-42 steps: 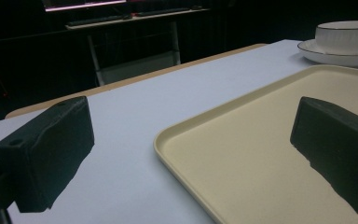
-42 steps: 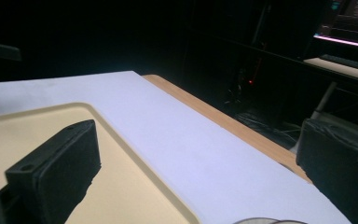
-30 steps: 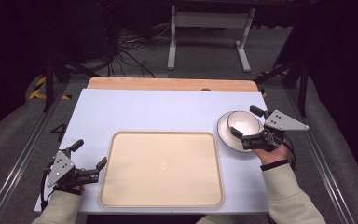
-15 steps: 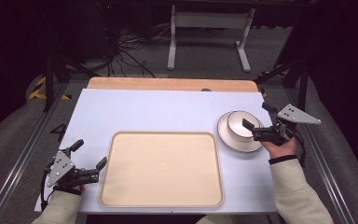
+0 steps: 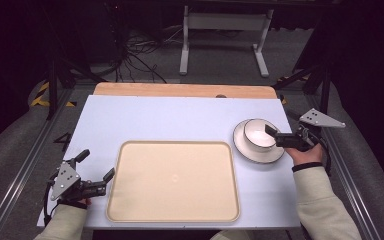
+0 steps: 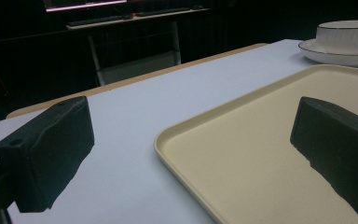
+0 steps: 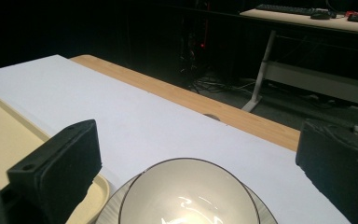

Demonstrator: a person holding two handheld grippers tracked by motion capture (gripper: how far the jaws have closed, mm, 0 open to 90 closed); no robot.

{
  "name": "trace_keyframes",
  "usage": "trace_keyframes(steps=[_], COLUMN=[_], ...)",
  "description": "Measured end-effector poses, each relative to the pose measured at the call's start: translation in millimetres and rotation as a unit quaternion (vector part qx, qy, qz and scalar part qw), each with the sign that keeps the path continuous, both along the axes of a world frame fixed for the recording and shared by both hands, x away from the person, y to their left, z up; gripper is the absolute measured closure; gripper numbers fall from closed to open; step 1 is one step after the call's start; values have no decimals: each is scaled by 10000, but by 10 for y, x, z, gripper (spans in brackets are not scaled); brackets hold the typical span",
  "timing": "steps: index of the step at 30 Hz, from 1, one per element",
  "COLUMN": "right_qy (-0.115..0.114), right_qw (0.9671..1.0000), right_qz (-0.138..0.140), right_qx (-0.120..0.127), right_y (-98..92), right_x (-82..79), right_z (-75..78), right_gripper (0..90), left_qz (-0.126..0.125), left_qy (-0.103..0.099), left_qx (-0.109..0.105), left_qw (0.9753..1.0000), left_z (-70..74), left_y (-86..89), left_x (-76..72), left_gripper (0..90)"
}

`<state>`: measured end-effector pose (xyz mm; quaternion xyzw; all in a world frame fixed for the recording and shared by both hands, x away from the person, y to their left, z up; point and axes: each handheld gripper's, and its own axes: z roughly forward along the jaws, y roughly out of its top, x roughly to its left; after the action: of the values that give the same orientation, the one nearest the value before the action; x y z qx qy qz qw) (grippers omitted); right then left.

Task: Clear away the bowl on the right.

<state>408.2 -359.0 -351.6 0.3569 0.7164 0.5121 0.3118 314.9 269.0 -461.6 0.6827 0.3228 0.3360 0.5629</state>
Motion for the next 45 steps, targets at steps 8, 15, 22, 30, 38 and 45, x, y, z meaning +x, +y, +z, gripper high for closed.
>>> trace_keyframes(steps=[8,15,22,30,38,45], right_qy=[383,843,1390,1899,2380,2745], right_qw=[9991,9959,9882,9768,9644,9543], right_qz=[-195,-295,-499,-803,-955,-975], right_qx=[-38,-139,-398,-573,-645,-664], right_y=[-43,-56,-41,-73,-115,-127], right_x=[90,170,260,373,465,528], right_z=[6,-9,-25,-60,-147,-205], right_gripper=[59,156,302,419,472,540], left_qz=[0,1,7,3,1,0], left_qy=[-7,-6,3,-7,3,-3], left_qx=[-8,-7,-5,-3,3,-3], left_qw=[10000,10000,10000,10000,10000,10000], left_z=[-1,-1,0,0,0,-1], left_y=[-1,-1,0,1,0,-1], left_x=[0,0,1,2,1,1], left_gripper=[1,1,1,1,1,1])
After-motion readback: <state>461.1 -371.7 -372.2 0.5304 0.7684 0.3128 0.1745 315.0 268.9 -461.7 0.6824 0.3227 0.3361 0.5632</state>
